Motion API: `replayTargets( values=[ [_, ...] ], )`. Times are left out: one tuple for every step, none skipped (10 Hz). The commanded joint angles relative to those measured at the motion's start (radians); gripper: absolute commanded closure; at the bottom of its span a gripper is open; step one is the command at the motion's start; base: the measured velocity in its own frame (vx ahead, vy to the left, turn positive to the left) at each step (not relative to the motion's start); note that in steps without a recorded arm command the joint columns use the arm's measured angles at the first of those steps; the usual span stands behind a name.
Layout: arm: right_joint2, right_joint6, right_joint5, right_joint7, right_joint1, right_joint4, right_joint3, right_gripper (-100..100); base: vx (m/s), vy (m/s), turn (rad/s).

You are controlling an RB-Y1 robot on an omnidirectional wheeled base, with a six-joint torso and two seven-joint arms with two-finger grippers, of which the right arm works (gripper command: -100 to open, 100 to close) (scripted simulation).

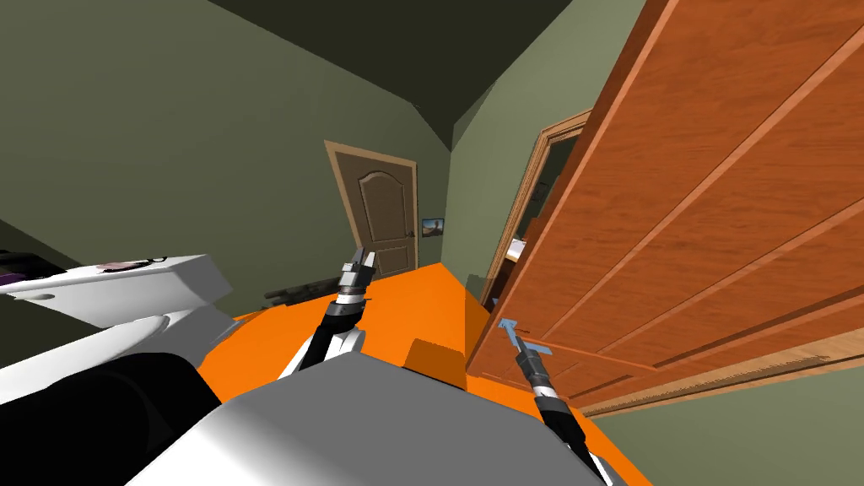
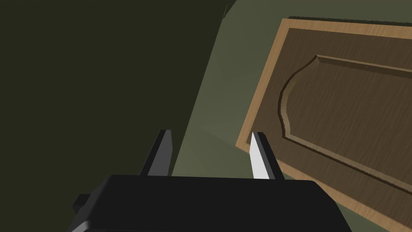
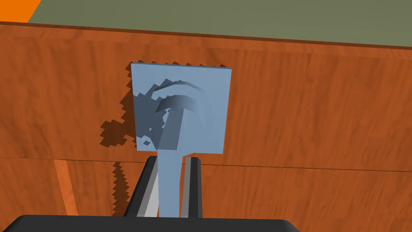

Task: Pull the door open

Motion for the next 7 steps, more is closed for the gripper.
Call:
replayTargets(
  values=[
    [-0.012, -0.033, 0.002, -0.012, 0.008, 0.014, 0.005, 100, -0.114, -0.033, 0.104],
    [-0.022, -0.051, 0.005, -0.022, 0.019, 0.018, 0.010, 100, -0.150, -0.059, 0.161],
    [-0.022, -0.051, 0.005, -0.022, 0.019, 0.018, 0.010, 100, -0.105, -0.059, 0.061],
    [-0.027, -0.060, 0.006, -0.027, 0.024, 0.019, 0.012, 100, -0.068, -0.033, 0.039],
    [-0.039, -0.081, 0.009, -0.039, 0.036, 0.023, 0.018, 100, -0.134, -0.058, 0.113],
    [-0.044, -0.089, 0.010, -0.044, 0.041, 0.025, 0.020, 100, -0.153, -0.070, 0.120],
    [-0.035, -0.081, 0.011, -0.038, 0.037, 0.019, 0.021, 100, -0.061, -0.022, 0.032]
  ],
)
